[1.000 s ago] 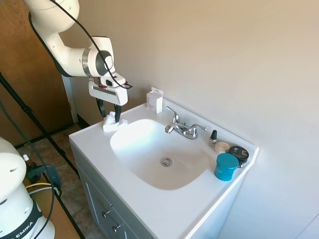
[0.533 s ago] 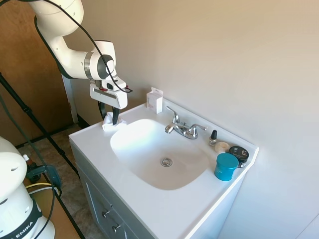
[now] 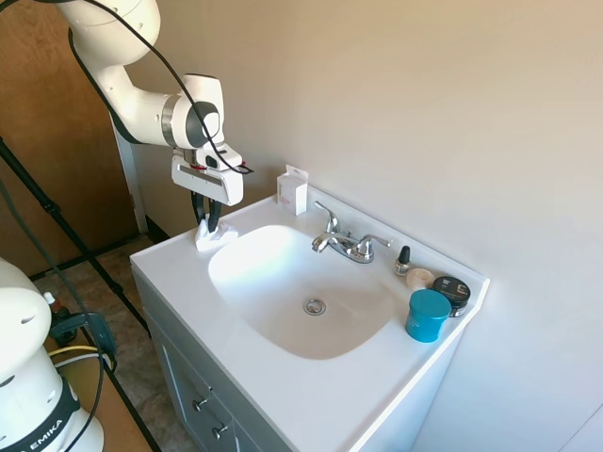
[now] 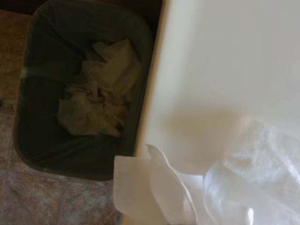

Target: Throw the tissue in the trash bin

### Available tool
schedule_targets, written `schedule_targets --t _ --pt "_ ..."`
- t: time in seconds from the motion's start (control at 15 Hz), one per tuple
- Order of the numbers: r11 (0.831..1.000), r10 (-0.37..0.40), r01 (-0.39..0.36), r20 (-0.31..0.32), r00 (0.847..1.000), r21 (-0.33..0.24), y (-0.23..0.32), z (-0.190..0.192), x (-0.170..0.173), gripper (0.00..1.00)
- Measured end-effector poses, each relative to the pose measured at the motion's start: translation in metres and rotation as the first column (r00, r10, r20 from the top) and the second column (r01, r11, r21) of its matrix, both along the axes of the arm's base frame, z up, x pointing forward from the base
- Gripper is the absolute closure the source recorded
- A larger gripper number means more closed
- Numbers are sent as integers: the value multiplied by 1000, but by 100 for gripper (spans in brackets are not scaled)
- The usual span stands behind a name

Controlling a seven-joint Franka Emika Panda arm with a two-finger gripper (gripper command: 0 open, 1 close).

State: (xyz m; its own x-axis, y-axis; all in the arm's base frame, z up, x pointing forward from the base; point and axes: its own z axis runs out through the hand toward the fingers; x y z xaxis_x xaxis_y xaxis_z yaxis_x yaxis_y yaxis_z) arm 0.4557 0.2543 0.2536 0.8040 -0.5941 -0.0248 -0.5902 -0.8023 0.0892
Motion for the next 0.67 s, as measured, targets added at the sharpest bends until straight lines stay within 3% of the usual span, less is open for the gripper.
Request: schedule_targets --t 0.4,0.67 --pt "1000 -2 2 11 1000 2 -7 8 5 100" --pt "1000 11 -11 54 998 4 3 44 1 100"
